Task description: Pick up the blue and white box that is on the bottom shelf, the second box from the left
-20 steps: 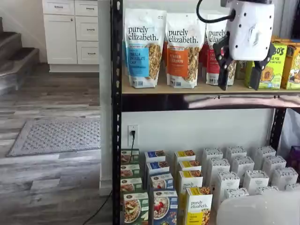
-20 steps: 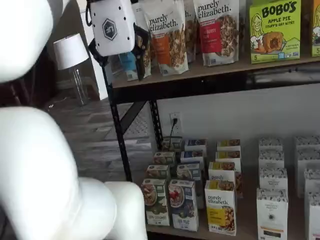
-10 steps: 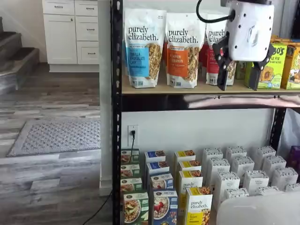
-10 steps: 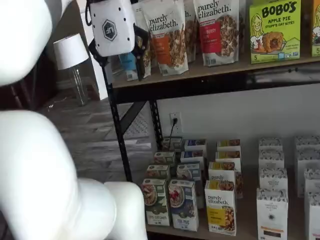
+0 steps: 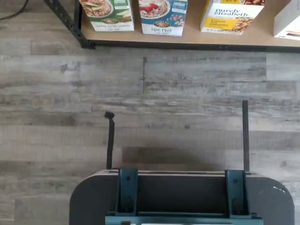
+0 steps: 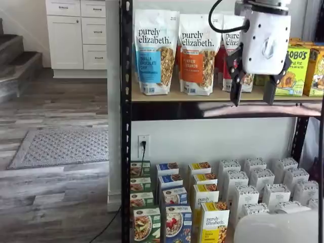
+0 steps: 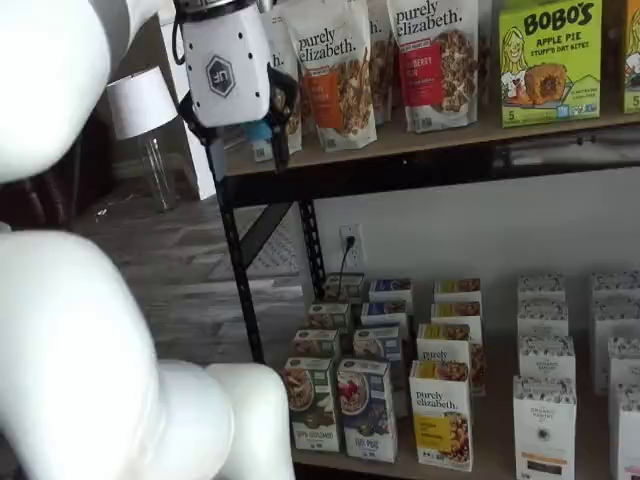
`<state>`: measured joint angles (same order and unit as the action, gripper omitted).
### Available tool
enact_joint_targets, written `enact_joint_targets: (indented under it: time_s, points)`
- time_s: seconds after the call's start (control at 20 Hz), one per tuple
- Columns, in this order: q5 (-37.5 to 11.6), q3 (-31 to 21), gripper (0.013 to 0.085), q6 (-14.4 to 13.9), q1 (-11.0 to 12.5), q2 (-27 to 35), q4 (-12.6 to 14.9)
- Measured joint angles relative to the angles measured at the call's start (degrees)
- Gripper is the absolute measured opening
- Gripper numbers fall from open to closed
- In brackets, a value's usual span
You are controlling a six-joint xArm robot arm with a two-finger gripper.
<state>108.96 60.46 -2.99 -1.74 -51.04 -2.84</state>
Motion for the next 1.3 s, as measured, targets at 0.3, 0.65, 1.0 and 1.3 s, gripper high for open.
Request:
enact_joint_targets:
  time_s: [0.3,0.65,1.0,1.3]
  points:
    - [-2.6,-3.1,0.0850,-0.9,-1.2,-0.7,0.7]
    - [-5.7,-6.4,0.0850,-1.2,-1.6,-0.9,0.8]
    - [-8.7,-9.7,0.0850,-1.0,-1.3,-0.5,0.5]
    - [-12.3,-13.1,0.0850,-1.5,-2.0,-0.7,0.7]
